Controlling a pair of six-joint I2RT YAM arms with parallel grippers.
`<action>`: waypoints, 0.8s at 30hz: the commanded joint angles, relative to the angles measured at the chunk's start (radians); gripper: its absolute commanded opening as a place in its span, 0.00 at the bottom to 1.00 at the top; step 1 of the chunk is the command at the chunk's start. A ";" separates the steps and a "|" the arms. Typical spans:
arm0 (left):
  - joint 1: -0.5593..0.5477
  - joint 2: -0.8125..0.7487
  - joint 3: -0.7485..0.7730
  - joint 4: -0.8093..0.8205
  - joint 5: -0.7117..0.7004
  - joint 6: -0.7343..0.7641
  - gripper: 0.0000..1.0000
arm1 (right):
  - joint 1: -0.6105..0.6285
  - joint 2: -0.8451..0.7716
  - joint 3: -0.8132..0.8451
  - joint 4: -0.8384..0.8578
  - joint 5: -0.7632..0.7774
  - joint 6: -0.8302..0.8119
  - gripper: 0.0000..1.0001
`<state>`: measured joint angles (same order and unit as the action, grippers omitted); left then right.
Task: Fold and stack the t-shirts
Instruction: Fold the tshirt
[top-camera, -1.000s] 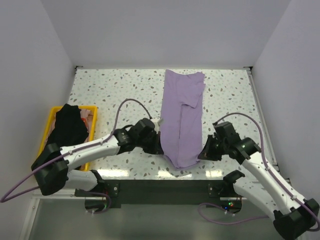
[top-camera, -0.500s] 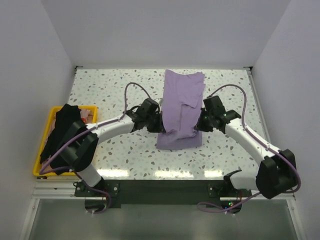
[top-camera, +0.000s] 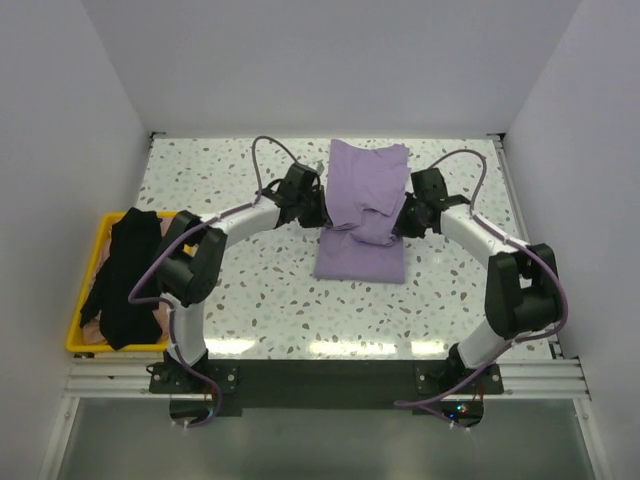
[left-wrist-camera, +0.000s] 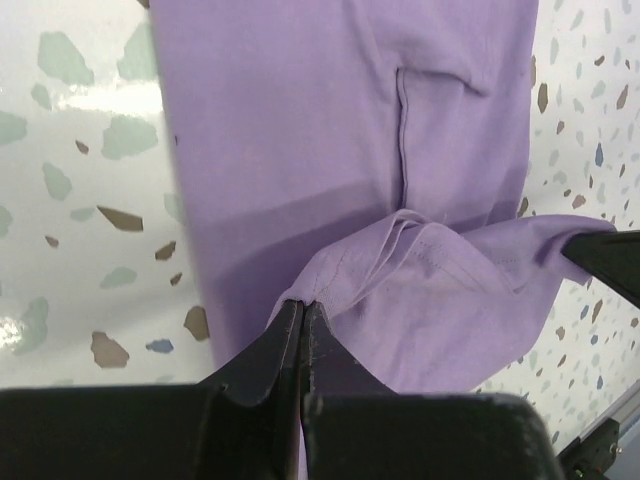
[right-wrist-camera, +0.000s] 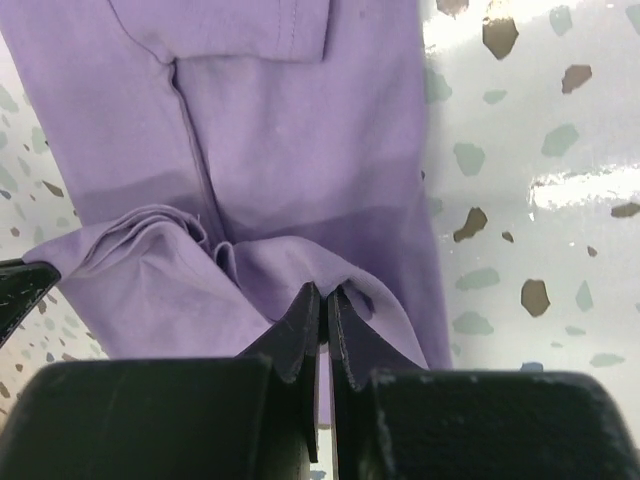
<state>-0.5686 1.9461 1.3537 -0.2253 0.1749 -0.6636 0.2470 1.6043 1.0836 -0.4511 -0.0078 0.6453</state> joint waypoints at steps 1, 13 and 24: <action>0.015 0.030 0.074 0.030 0.003 0.036 0.00 | -0.020 0.034 0.064 0.061 -0.024 -0.018 0.00; 0.055 0.097 0.185 0.004 0.017 0.052 0.00 | -0.080 0.111 0.113 0.086 -0.092 -0.009 0.00; 0.093 0.185 0.274 -0.012 0.037 0.059 0.00 | -0.124 0.221 0.203 0.088 -0.146 -0.015 0.00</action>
<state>-0.4934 2.1113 1.5700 -0.2501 0.1917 -0.6338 0.1356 1.8080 1.2388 -0.3927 -0.1261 0.6434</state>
